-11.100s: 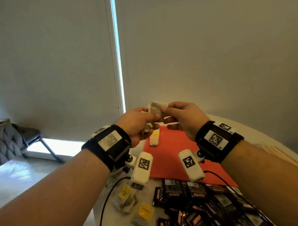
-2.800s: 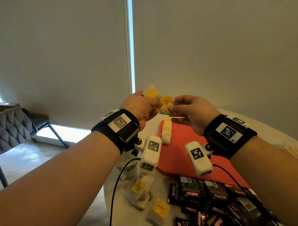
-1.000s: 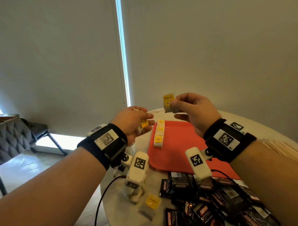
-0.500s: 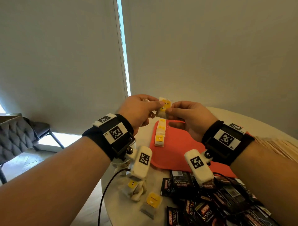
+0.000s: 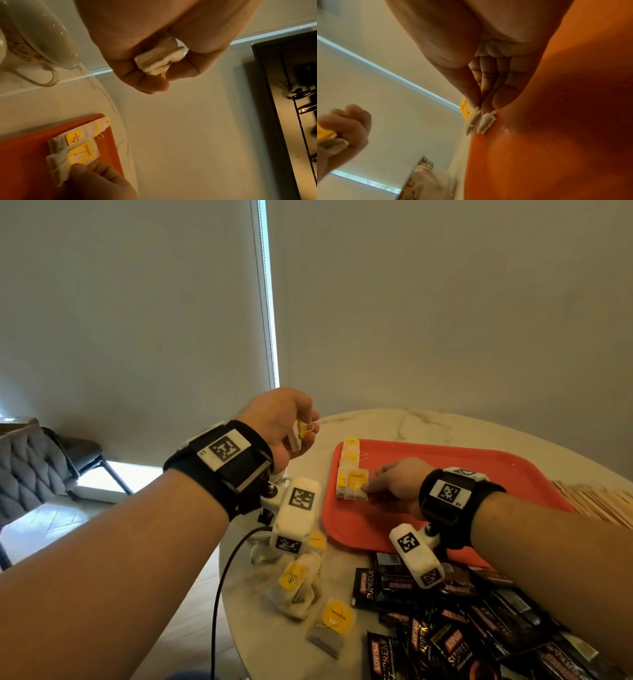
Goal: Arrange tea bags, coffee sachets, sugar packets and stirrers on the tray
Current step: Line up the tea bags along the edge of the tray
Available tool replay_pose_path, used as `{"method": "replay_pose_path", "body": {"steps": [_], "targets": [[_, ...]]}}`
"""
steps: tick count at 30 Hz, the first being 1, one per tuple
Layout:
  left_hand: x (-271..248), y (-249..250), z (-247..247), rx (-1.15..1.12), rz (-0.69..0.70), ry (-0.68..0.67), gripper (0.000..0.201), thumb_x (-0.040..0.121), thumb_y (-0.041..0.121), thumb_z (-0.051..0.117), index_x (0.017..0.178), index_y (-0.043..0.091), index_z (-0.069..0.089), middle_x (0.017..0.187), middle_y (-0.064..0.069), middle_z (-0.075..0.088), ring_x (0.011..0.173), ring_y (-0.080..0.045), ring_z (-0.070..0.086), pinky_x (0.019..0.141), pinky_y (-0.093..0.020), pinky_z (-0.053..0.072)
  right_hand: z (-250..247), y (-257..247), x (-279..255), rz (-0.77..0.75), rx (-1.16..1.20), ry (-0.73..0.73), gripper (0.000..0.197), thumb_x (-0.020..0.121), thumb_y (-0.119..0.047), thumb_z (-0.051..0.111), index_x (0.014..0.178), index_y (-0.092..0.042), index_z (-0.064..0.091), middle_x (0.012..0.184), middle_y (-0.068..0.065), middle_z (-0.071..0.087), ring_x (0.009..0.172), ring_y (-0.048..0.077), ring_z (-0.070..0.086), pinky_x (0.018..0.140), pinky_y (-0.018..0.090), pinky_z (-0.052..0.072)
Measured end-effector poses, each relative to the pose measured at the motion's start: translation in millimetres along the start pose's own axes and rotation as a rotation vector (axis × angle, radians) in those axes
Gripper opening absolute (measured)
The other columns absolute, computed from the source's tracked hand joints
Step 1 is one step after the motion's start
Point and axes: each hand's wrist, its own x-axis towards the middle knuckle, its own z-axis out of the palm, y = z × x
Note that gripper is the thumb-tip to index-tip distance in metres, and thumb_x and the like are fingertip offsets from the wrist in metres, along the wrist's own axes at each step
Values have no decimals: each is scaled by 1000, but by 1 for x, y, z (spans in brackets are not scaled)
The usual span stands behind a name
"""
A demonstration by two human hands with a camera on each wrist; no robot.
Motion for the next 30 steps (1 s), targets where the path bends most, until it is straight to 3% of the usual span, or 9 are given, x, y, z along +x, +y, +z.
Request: {"method": "replay_pose_path", "body": {"steps": [2, 4, 7, 13, 19, 26, 30], "targets": [[4, -1, -3, -14, -2, -4, 35, 85, -9, 47, 115, 2, 61, 112, -15, 62, 80, -21, 62, 53, -26, 55, 4, 1, 4, 24, -39, 2, 13, 81, 2, 80, 75, -3, 70, 91, 22, 76, 85, 35, 72, 93, 54, 58], [7, -2, -5, -30, 7, -6, 34, 86, -12, 44, 111, 2, 61, 115, -17, 62, 86, -25, 65, 62, -30, 58, 8, 1, 9, 37, -62, -5, 13, 79, 0, 83, 75, -4, 70, 90, 20, 77, 92, 37, 74, 95, 55, 57], [10, -4, -5, -58, 15, -16, 27, 90, -14, 43, 104, 4, 59, 111, -18, 61, 91, -29, 67, 73, -36, 62, 12, 1, 14, 52, -20, -13, 19, 82, 5, 79, 70, -3, 66, 85, 20, 75, 87, 36, 72, 94, 50, 58], [17, -11, -8, -58, 16, -18, 19, 94, -11, 48, 104, -1, 60, 108, -20, 63, 96, -30, 69, 83, -41, 64, 19, 4, 17, 69, -37, -24, 12, 85, 4, 76, 79, 1, 67, 78, 18, 72, 66, 25, 68, 68, 36, 60], [16, -13, -8, -64, 17, -45, 17, 96, -11, 46, 99, -1, 59, 104, -18, 62, 94, -30, 68, 86, -43, 62, 21, 3, 17, 116, -72, -20, 14, 87, -7, 78, 81, 0, 68, 79, 14, 68, 64, 21, 62, 64, 32, 55], [15, -16, -9, -62, 23, -57, 18, 95, -11, 46, 104, -3, 60, 109, -19, 63, 98, -32, 69, 79, -41, 64, 23, 5, 26, 134, -109, -8, 21, 86, -15, 81, 93, 3, 73, 74, 12, 70, 59, 21, 65, 63, 34, 57], [13, -17, -10, -118, 31, -59, 23, 93, -11, 46, 109, -2, 59, 112, -20, 63, 99, -33, 70, 78, -43, 65, 22, 5, 29, 140, -134, -20, 17, 87, -16, 80, 85, 0, 73, 68, 10, 72, 56, 20, 66, 58, 31, 56]]}}
